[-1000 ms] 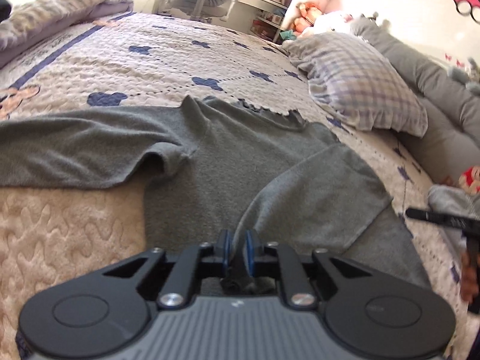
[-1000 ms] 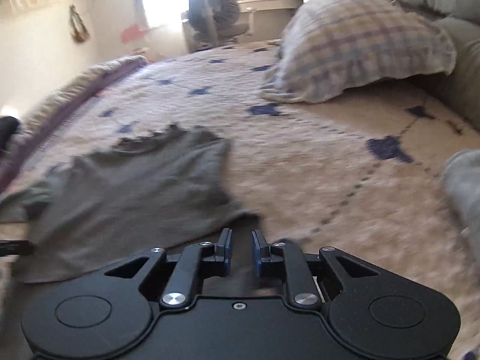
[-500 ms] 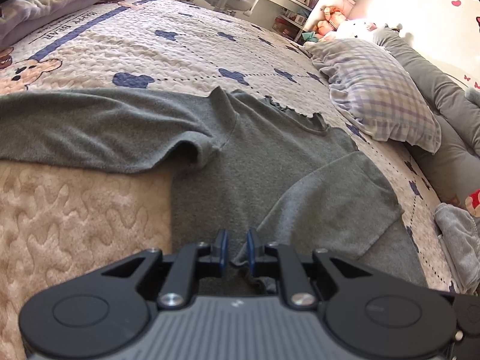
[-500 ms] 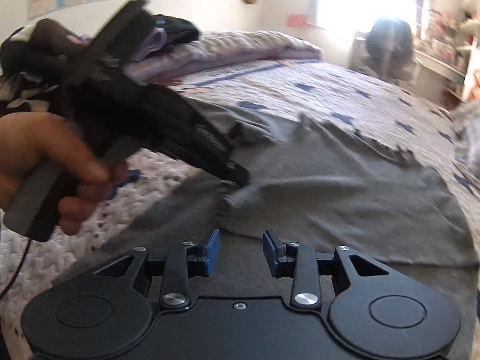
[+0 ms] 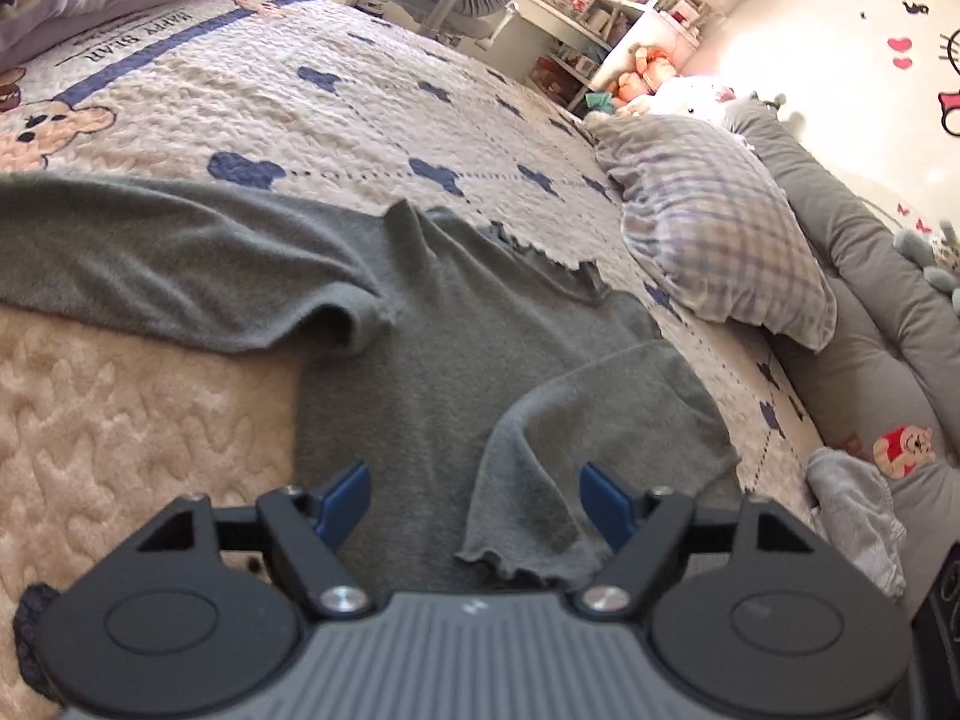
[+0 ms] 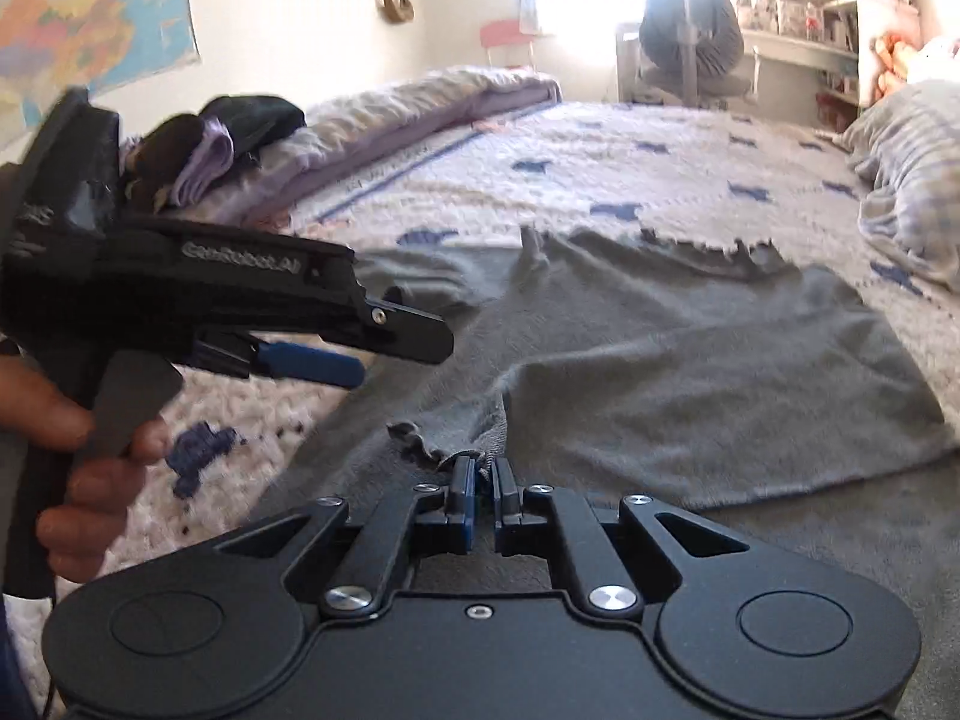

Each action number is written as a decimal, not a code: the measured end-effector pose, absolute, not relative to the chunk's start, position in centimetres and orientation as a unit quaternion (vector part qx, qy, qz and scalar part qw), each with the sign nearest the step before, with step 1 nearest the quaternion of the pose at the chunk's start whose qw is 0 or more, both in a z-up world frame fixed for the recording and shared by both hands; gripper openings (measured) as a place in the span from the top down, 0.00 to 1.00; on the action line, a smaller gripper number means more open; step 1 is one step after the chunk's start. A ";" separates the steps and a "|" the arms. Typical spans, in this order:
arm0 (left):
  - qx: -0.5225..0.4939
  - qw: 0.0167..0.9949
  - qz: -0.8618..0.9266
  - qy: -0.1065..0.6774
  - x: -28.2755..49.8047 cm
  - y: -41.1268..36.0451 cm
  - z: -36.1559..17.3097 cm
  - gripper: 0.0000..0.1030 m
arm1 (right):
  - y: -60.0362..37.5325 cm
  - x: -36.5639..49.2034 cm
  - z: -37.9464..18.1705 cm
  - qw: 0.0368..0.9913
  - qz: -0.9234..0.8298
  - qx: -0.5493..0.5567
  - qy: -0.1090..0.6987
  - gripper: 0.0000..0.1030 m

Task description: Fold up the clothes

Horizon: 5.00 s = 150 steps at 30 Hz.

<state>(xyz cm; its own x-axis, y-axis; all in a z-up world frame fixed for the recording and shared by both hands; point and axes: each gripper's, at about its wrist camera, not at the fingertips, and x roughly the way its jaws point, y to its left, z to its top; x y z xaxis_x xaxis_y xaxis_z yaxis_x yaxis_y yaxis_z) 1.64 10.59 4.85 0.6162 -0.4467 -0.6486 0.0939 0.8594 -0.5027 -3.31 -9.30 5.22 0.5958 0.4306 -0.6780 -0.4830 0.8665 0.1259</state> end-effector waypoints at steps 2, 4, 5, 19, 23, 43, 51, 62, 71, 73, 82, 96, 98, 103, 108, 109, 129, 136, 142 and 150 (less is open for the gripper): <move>-0.219 0.867 -0.160 0.417 1.4 10.0 4.6 0.51 | -9.0 -3.4 4.5 0.888 0.255 -0.055 0.379 0.95; -0.212 0.866 -0.164 0.423 1.4 9.5 4.4 0.56 | -9.2 -3.6 3.9 0.889 0.249 -0.050 0.380 0.95; -0.205 0.868 -0.160 0.424 1.3 9.3 4.3 0.62 | -9.5 -3.5 3.7 0.889 0.249 -0.035 0.382 0.94; -0.166 0.871 -0.160 0.435 1.5 7.6 2.9 0.87 | -10.2 -3.6 3.2 0.890 0.250 -0.007 0.382 0.94; -0.167 0.874 -0.158 0.429 1.5 7.8 3.2 0.98 | -10.2 -4.2 4.0 0.894 0.257 0.003 0.368 0.94; -0.203 0.894 -0.125 0.380 0.3 12.1 6.6 0.98 | -8.1 -5.4 5.7 0.861 0.329 0.037 0.386 0.95; -0.187 0.892 -0.115 0.396 0.6 11.7 5.4 0.98 | -8.2 -5.8 4.3 0.847 0.335 0.032 0.412 0.95; -0.186 0.893 -0.095 0.399 0.9 12.6 5.2 0.98 | -11.2 -6.1 4.0 0.840 0.343 0.045 0.419 0.73; -0.163 0.895 -0.111 0.401 1.2 11.8 5.1 0.94 | -30.2 -1.1 4.4 0.907 0.067 0.169 0.380 0.68; -0.159 0.893 -0.118 0.405 1.2 11.2 4.8 0.91 | -32.5 0.1 4.2 0.916 0.042 0.148 0.372 0.68; -0.129 0.888 -0.134 0.420 1.3 9.3 3.4 0.84 | -32.4 5.7 4.2 0.918 0.119 0.063 0.372 0.69; -0.086 0.897 -0.143 0.410 1.0 7.4 3.4 0.60 | -34.6 5.5 4.6 0.898 0.119 0.140 0.401 0.96; -0.082 0.897 -0.143 0.409 1.0 7.3 3.3 0.60 | -35.2 6.4 3.3 0.886 0.103 0.164 0.421 0.97; -0.086 0.897 -0.144 0.410 1.1 7.5 3.3 0.59 | -34.1 7.5 2.4 0.886 0.109 0.135 0.429 0.93; -0.095 0.895 -0.144 0.411 1.2 7.5 3.4 0.56 | -35.8 9.9 5.0 0.902 0.112 0.157 0.386 0.67; -0.096 0.895 -0.145 0.412 1.2 7.5 3.4 0.55 | -35.6 11.1 5.1 0.901 0.114 0.159 0.387 0.67; -0.115 0.891 -0.151 0.414 1.4 8.0 3.3 0.54 | -24.4 21.8 4.1 0.906 0.105 -0.125 0.391 0.95; -0.131 0.888 -0.149 0.414 1.5 8.7 3.5 0.50 | -22.8 21.9 2.5 0.901 0.066 -0.190 0.385 0.75; -0.179 0.896 -0.107 0.391 1.7 11.7 4.8 0.38 | -21.9 18.6 7.0 0.934 0.057 -0.143 0.321 0.51; -0.289 0.893 0.029 0.345 1.7 20.9 5.9 0.27 | -14.3 12.7 9.6 0.925 0.180 -0.124 0.312 0.44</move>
<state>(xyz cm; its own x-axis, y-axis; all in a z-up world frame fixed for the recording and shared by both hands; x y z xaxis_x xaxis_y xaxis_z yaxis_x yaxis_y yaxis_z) 1.70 20.92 5.93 0.7606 -0.1479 -0.6322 -0.2505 0.8315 -0.4958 12.75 -14.29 9.64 0.7404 0.2555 -0.6217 -0.4104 0.9043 -0.1172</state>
